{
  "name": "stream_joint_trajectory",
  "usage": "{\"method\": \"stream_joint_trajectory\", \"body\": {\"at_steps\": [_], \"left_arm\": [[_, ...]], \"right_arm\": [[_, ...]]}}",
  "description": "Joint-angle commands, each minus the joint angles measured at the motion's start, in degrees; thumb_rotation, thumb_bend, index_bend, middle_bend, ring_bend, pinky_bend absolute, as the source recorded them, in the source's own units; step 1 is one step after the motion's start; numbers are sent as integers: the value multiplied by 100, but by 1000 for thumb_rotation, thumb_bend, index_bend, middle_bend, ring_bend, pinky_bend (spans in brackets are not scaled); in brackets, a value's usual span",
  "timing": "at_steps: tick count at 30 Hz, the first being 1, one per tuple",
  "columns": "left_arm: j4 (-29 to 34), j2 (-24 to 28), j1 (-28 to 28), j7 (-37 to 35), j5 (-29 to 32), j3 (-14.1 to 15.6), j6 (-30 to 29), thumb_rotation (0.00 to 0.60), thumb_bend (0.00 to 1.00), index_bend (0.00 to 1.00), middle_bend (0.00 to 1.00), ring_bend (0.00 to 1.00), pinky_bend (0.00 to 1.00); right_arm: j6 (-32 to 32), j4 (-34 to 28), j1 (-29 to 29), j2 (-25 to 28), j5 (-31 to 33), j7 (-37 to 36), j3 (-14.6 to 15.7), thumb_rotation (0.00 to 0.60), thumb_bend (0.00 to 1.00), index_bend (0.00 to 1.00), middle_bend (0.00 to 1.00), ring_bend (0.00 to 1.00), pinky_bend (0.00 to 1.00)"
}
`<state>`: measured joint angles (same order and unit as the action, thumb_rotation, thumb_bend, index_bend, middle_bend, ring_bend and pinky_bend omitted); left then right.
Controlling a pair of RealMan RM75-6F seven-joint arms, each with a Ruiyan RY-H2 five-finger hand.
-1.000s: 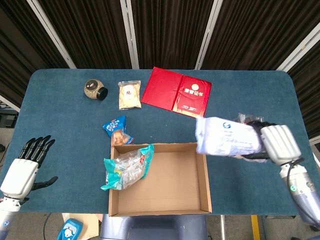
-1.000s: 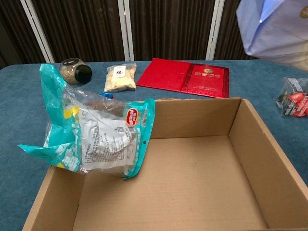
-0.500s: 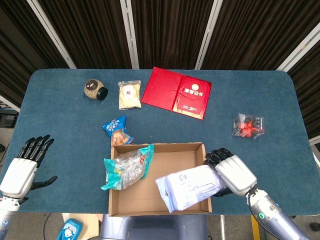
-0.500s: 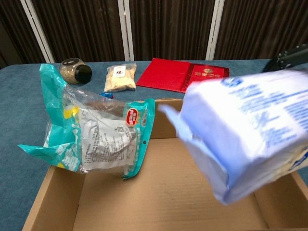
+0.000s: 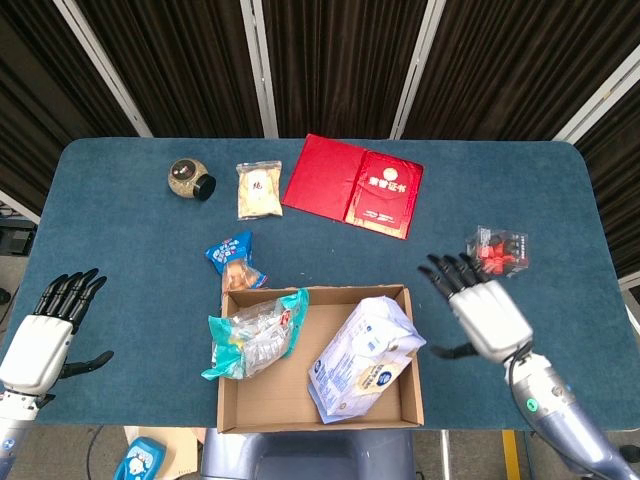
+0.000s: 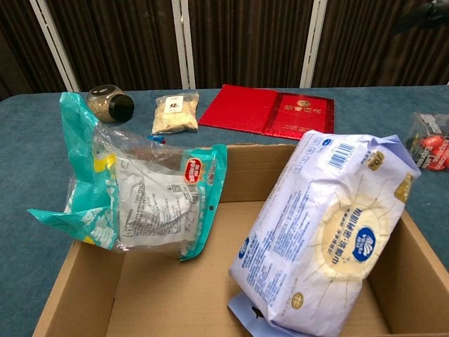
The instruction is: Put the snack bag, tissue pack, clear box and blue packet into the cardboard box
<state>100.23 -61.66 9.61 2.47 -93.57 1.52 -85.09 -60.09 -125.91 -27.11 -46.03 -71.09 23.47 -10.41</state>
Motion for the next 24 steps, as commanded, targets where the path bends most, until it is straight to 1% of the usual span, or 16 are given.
{"method": "stream_joint_trajectory", "body": {"at_steps": [1, 3, 6, 12, 19, 24], "left_arm": [[-9, -5, 0, 2, 13, -4, 15, 600, 0, 0, 0, 0, 0], [-19, -9, 2, 7, 33, -10, 36, 600, 0, 0, 0, 0, 0], [-35, -24, 7, 15, 66, -21, 71, 600, 0, 0, 0, 0, 0], [-65, -56, 25, 54, 151, -36, 173, 600, 0, 0, 0, 0, 0], [-88, -76, 42, 73, 262, -62, 273, 600, 0, 0, 0, 0, 0], [-97, -82, 50, 76, 317, -85, 313, 600, 0, 0, 0, 0, 0]], "right_arm": [[51, 628, -243, 24, 650, -136, -288, 600, 22, 26, 0, 0, 4], [288, 1041, -405, -33, 1038, -190, -349, 600, 22, 20, 0, 0, 4], [768, 1772, -680, -197, 1621, -225, -363, 600, 22, 19, 0, 0, 4], [1590, 3178, -1164, -813, 2410, -267, -266, 600, 22, 15, 0, 0, 4], [2358, 4660, -1514, -1530, 2934, -360, -43, 600, 22, 7, 0, 0, 3], [2963, 5517, -1679, -1909, 3113, -419, 184, 600, 21, 0, 0, 0, 0]]}}
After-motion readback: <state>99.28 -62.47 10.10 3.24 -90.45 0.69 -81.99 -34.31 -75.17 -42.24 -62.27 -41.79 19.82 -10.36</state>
